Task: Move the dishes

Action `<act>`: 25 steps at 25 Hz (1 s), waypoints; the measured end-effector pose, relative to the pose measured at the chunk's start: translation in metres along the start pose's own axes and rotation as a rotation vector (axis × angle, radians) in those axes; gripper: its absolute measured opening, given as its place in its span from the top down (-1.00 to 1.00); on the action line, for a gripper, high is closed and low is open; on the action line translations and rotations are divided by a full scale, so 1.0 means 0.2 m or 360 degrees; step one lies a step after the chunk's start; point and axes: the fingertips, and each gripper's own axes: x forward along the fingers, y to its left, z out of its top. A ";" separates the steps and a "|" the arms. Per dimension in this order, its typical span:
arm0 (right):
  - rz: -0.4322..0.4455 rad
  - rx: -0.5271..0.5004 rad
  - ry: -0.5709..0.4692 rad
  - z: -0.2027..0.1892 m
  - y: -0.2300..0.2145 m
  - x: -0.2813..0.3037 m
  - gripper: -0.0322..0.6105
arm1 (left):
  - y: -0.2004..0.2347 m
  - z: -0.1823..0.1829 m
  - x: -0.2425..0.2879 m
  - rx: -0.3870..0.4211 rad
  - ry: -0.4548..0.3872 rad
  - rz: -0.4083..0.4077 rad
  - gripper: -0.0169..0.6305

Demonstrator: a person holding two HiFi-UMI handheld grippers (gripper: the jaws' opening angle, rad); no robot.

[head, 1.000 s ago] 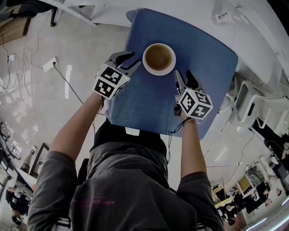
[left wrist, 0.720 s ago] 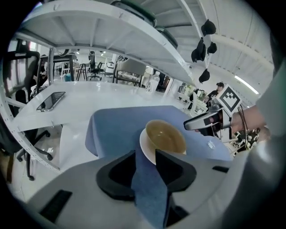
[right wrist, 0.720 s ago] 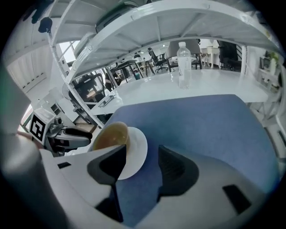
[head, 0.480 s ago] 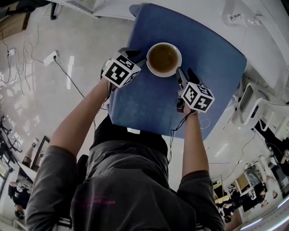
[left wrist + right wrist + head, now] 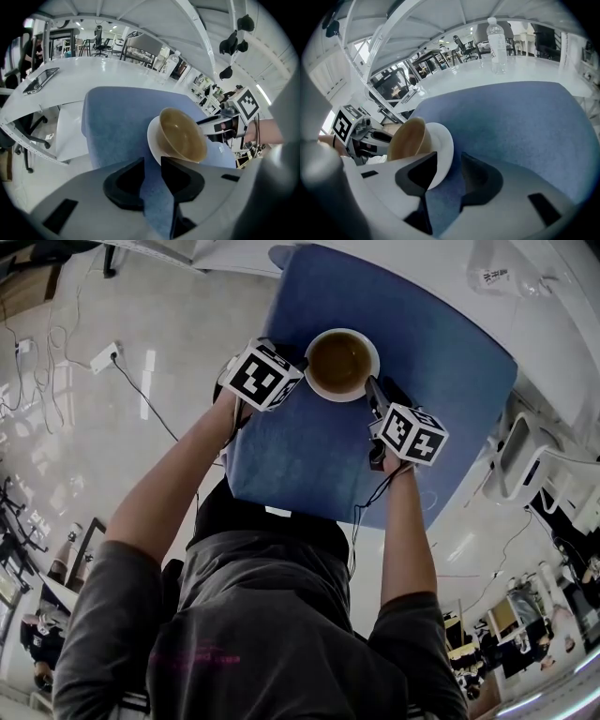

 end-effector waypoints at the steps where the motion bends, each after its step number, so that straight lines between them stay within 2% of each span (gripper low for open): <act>1: 0.0001 0.0001 0.0015 0.00 0.00 0.01 0.39 | 0.00 0.00 0.00 -0.0014 0.0007 -0.0006 0.61; 8: 0.0021 0.0062 0.0074 -0.02 0.01 0.05 0.48 | -0.02 0.01 0.02 -0.0100 0.0031 -0.0049 0.70; 14: 0.0036 0.0136 0.0079 -0.03 -0.01 0.05 0.56 | -0.02 0.01 0.03 -0.0190 0.0040 -0.0079 0.71; 20: 0.0057 0.0134 0.0082 -0.02 0.00 0.06 0.58 | -0.02 0.02 0.04 -0.0272 0.0031 -0.0115 0.73; 25: 0.0081 0.0207 0.0095 -0.01 0.00 0.07 0.66 | -0.02 0.03 0.06 -0.0371 0.0047 -0.0184 0.73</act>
